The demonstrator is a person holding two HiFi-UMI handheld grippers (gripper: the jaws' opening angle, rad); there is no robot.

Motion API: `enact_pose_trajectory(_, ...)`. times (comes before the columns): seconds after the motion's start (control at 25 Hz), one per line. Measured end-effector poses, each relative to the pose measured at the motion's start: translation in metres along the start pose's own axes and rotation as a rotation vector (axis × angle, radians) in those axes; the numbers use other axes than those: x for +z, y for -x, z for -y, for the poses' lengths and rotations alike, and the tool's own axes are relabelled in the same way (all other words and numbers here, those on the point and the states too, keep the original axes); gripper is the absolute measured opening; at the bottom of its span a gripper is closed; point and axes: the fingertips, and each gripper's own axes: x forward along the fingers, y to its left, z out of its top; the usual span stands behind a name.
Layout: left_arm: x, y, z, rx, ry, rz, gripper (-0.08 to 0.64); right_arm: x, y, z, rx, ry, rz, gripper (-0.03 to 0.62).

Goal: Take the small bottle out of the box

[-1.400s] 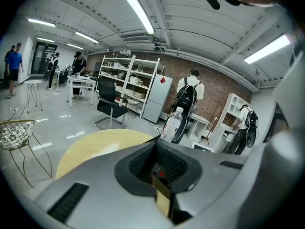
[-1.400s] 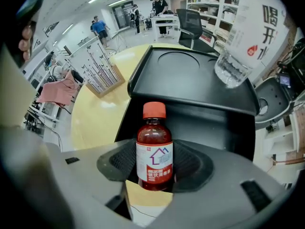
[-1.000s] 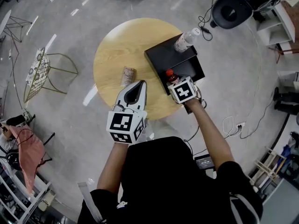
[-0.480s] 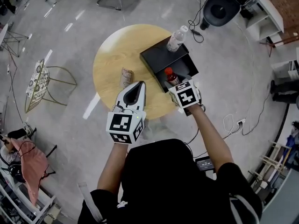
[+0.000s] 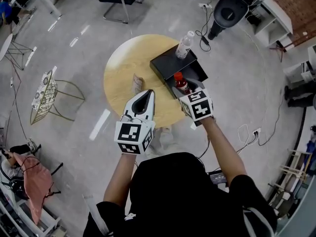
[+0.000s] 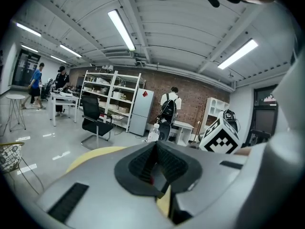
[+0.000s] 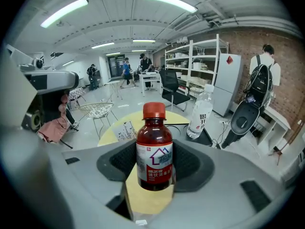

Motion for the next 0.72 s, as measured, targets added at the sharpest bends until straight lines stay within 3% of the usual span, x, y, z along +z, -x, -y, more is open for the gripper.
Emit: enact_pose_trajectory(0.72,0.02,0.089,0.033,-0.024,-0.095,0.088,0.011,0.056,0.102,-0.072,-0.03,-0.017,0.275,0.218)
